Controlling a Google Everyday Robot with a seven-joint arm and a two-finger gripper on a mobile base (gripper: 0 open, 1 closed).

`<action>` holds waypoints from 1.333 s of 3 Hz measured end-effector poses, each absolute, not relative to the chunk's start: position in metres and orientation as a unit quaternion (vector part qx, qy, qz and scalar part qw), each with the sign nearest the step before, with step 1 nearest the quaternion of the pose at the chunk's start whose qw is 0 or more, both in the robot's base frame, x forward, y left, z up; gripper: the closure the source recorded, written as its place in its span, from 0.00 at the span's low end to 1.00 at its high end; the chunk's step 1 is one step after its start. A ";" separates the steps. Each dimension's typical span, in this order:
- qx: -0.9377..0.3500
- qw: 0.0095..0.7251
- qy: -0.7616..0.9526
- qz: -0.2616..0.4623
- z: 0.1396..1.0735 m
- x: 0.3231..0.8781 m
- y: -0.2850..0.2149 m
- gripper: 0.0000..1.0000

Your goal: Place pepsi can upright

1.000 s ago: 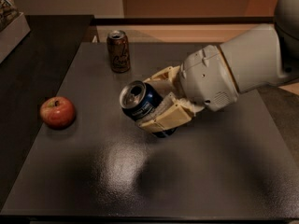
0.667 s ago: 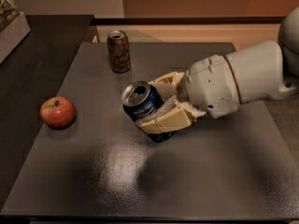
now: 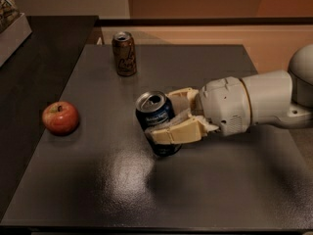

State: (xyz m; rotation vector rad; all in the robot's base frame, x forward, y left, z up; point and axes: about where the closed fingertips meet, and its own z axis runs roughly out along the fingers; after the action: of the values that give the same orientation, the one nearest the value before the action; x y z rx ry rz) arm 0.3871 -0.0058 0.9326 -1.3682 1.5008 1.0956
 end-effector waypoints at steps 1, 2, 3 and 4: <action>-0.529 0.417 0.584 0.453 0.924 0.391 -0.009 1.00; -0.522 0.439 0.566 0.464 0.919 0.395 -0.014 1.00; -0.518 0.455 0.555 0.466 0.915 0.398 -0.018 1.00; -0.518 0.462 0.555 0.460 0.909 0.401 -0.024 0.83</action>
Offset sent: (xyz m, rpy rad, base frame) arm 0.0144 -0.0200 -0.0228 0.1886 -0.0459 -0.0056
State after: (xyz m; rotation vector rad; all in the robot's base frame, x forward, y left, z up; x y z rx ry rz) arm 0.4010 -0.0237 0.9092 -1.2731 1.3647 1.1304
